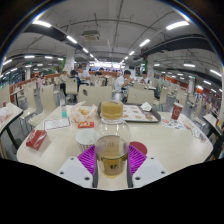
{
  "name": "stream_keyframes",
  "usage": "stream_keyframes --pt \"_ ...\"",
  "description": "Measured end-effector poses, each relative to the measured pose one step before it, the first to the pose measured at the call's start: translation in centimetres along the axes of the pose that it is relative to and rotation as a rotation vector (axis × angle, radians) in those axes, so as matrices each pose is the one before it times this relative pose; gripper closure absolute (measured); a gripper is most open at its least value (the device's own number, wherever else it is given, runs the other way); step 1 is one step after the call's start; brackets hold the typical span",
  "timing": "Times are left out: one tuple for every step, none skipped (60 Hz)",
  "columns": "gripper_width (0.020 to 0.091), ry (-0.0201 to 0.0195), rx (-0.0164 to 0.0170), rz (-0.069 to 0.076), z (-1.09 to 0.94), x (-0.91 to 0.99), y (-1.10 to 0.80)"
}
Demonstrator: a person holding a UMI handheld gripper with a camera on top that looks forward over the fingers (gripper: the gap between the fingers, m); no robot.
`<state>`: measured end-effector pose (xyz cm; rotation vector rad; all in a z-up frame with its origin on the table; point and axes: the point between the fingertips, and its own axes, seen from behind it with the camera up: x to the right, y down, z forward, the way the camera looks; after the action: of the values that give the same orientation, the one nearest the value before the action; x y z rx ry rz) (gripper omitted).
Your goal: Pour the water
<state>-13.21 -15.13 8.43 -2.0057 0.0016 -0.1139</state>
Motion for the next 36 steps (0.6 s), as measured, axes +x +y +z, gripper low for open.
stream_keyframes --pt "0.0719 0.01122 0.00095 -0.0122 -0.19 0.35 -0.515" --pt "0.0719 0.01216 0.00068 -0.0138 -0.139 0.39 -0.525" --pt "0.0718 0.01278 0.00173 -0.0161 -0.117 0.423 -0.543" --pt "0.0717 0.0129 0.00549 -0.0177 0.008 0.662 -0.52" --pt "0.0718 0.01716 0.00407 -0.0218 -0.01 0.359 -0.569" --pt "0.0719 0.01684 0.00145 -0.0258 0.008 0.502 -0.584" --pt "0.0718 0.01596 -0.00105 -0.03 0.09 0.507 -0.482" --pt "0.072 0.01615 -0.00116 -0.0328 0.135 0.53 -0.486" --pt "0.0719 0.01746 -0.00061 -0.0336 0.176 0.568 -0.463" --pt "0.0719 0.01959 -0.00168 -0.0354 0.228 0.587 -0.427" --pt "0.0718 0.01476 0.0013 -0.0325 0.201 1.16 -0.339" --pt "0.0719 0.02306 0.00215 -0.0383 0.329 0.264 -0.335" --pt "0.0719 0.01884 0.00409 -0.038 0.235 0.534 -0.462" --pt "0.0718 0.01796 0.00384 -0.0407 0.293 0.478 -0.428" --pt "0.072 0.01723 0.0004 -0.0454 0.338 0.416 -0.368" --pt "0.0718 0.01721 -0.00025 -0.0492 0.403 0.388 -0.325" --pt "0.072 0.01888 0.00015 -0.05 0.417 0.408 -0.305" --pt "0.072 0.02025 0.00006 -0.052 0.45 0.399 -0.268" --pt "0.0718 0.01777 -0.00003 -0.0533 0.346 0.73 -0.146" --pt "0.0718 0.01941 0.00113 -0.0567 0.507 0.251 -0.274" --pt "0.0719 0.0183 0.0015 -0.057 0.423 0.229 -0.272" --pt "0.0719 0.01597 0.00253 -0.0595 0.438 0.15 -0.264" --pt "0.0718 0.01506 0.0023 -0.0609 0.427 0.081 -0.26" --pt "0.072 0.01478 0.00258 -0.0609 0.384 0.116 -0.235" --pt "0.0718 0.0143 0.00268 -0.0579 0.36 0.071 -0.239" --pt "0.0718 0.01335 0.00275 -0.0548 0.32 0.031 -0.271" --pt "0.0719 0.01064 0.00427 -0.0516 0.33 0.045 -0.075" --pt "0.0718 0.01159 0.00303 -0.0523 0.082 0.015 -0.264" --pt "0.0717 0.00929 0.00643 -0.0525 0.215 -0.087 -0.341" --pt "0.0718 0.00889 0.00937 -0.0501 0.225 -0.117 -0.425" --pt "0.0716 0.00876 0.01147 -0.0461 0.183 -0.136 -0.44" --pt "0.0717 0.009 0.01214 -0.0451 0.179 -0.142 -0.489" --pt "0.072 0.00905 0.0111 -0.0474 0.158 -0.153 -0.416" --pt "0.0718 0.00915 0.01051 -0.0497 0.436 -0.414 -0.417" --pt "0.0717 0.007 0.01123 -0.0456 -0.042 -0.053 -0.204" --pt "0.0717 0.00814 0.01029 -0.0437 0.047 -0.111 -0.421"
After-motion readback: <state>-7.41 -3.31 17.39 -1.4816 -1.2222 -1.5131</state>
